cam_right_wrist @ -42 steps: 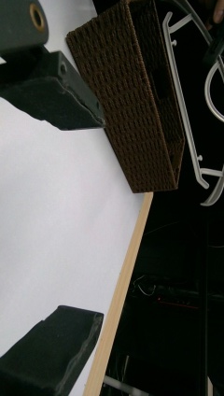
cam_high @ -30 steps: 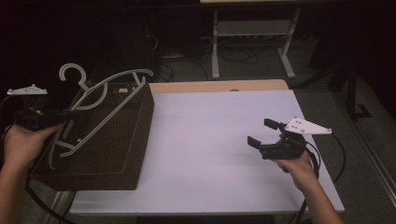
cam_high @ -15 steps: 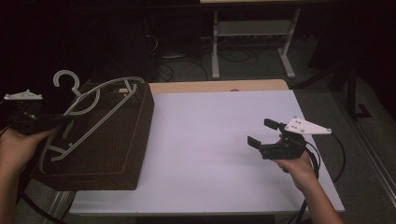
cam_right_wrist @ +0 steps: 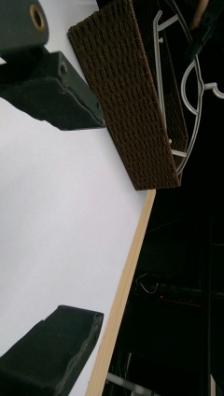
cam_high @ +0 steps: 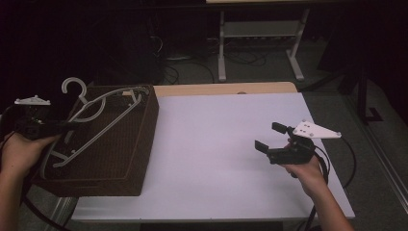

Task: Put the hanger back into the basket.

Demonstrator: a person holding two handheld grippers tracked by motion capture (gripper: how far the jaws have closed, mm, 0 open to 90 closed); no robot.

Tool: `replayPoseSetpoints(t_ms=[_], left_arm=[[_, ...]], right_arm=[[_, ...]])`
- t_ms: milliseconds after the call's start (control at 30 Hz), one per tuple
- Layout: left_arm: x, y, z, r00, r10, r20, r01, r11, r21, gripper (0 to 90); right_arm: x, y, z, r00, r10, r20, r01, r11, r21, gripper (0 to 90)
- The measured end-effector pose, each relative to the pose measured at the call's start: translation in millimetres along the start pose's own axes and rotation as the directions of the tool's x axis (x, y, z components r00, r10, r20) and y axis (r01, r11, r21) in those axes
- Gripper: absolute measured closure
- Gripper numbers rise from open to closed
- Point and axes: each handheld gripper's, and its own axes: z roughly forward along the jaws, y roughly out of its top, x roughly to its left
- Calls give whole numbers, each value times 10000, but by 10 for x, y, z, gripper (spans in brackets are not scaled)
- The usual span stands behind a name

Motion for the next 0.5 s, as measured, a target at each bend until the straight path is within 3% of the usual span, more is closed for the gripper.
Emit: replayPoseSetpoints(t_ms=[367, 433, 467, 500], left_arm=[[22, -8, 115, 9997, 39, 254, -44, 9998, 174, 799], [30, -18, 115, 9990, -49, 438, 48, 10000, 9, 776], [47, -26, 88, 9976, -315, 614, 345, 9983, -475, 721], [47, -26, 88, 9976, -315, 614, 345, 9983, -475, 674]], right_arm=[[-7, 1, -15, 10000, -4, 34, 4, 10000, -20, 61], [-10, 1, -15, 10000, -8, 36, 8, 10000, -24, 60], [-11, 1, -15, 10000, -10, 37, 10, 10000, -32, 61], [-11, 1, -15, 10000, -9, 33, 9, 10000, -36, 61]])
